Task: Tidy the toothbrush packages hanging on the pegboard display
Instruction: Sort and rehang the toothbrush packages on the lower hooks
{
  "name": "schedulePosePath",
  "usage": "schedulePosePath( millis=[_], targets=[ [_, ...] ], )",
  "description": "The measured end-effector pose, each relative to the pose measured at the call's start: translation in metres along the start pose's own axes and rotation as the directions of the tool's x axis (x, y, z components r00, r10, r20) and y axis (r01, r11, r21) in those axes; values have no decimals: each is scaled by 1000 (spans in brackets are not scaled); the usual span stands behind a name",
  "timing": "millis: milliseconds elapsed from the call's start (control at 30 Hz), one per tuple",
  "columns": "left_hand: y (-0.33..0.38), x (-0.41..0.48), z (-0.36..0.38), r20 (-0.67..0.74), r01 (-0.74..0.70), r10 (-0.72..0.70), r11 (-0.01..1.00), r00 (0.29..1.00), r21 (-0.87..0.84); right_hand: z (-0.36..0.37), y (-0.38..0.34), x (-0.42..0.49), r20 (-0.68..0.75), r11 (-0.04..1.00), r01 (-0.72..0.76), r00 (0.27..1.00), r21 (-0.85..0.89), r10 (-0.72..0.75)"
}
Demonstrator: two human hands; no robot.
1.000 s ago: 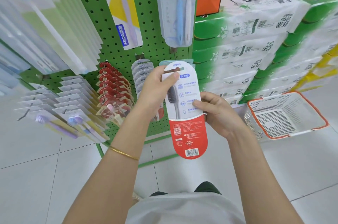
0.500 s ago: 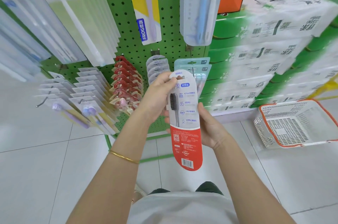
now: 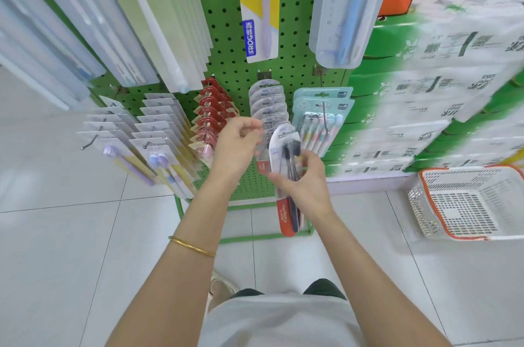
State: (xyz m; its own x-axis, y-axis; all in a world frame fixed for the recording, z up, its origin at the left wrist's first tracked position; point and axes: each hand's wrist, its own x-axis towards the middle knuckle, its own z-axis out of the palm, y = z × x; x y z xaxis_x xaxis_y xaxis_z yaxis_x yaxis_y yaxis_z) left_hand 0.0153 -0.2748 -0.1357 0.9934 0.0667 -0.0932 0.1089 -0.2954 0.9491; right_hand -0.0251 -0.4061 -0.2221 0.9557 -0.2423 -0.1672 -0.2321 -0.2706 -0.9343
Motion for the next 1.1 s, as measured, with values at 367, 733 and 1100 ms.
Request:
schedulePosePath(
  millis=[367, 733, 1100],
  targets=[
    [-19, 5, -1, 81, -51, 38, 985, 996, 165, 44, 5, 9, -287, 977, 94, 946, -192, -148],
    [-27, 12, -3, 117, -111, 76, 938, 990, 327, 62, 14, 9, -347, 968, 86, 923, -236, -167],
    [-32, 16, -4, 126, -134, 90, 906, 988, 401, 78, 16, 38, -388, 979, 120, 905, -166, -176]
  ],
)
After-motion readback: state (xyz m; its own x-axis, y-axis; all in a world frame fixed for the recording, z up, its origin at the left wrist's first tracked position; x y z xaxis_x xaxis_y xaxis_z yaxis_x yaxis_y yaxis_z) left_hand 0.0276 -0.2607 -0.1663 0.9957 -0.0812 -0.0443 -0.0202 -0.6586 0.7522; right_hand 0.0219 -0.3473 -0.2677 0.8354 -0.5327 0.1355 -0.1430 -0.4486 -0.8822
